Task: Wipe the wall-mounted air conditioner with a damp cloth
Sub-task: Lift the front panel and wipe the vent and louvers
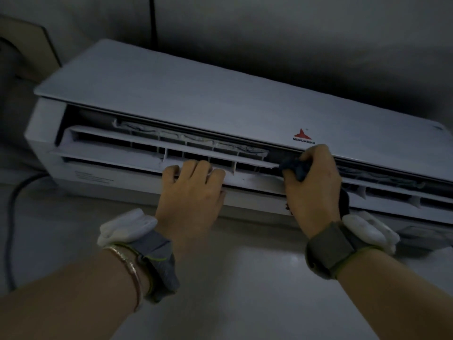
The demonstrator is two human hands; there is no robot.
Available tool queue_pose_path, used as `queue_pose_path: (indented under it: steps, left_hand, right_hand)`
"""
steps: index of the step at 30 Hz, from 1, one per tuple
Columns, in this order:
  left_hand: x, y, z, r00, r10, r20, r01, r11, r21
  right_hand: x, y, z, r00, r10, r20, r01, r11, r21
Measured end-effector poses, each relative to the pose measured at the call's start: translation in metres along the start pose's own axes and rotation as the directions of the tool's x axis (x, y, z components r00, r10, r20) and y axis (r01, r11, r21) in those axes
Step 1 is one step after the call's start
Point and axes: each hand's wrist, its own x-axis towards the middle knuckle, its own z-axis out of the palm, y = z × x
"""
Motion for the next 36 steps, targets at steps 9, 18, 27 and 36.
queue_pose_path:
  steps: [9, 18, 27, 36]
  left_hand:
    - [0.004, -0.015, 0.004, 0.999, -0.016, -0.03, 0.014, 0.998, -0.054]
    - [-0.003, -0.059, 0.001, 0.996, 0.018, -0.093, -0.015, 1.0, 0.027]
    - [-0.006, -0.1, -0.006, 0.99, -0.123, -0.075, 0.122, 0.992, -0.021]
    - [-0.007, -0.114, -0.005, 0.988, -0.141, -0.056, 0.138, 0.989, -0.05]
  right_hand:
    - [-0.035, -0.047, 0.03, 0.9, -0.273, 0.338, 0.295, 0.956, -0.012]
    - [-0.044, -0.036, 0.031, 0.95, -0.18, 0.254, 0.246, 0.934, -0.259]
    - [-0.042, -0.029, 0.029, 0.926, -0.288, 0.245, 0.336, 0.923, -0.188]
    - [-0.058, -0.105, 0.08, 0.8, -0.468, 0.376, 0.501, 0.865, 0.012]
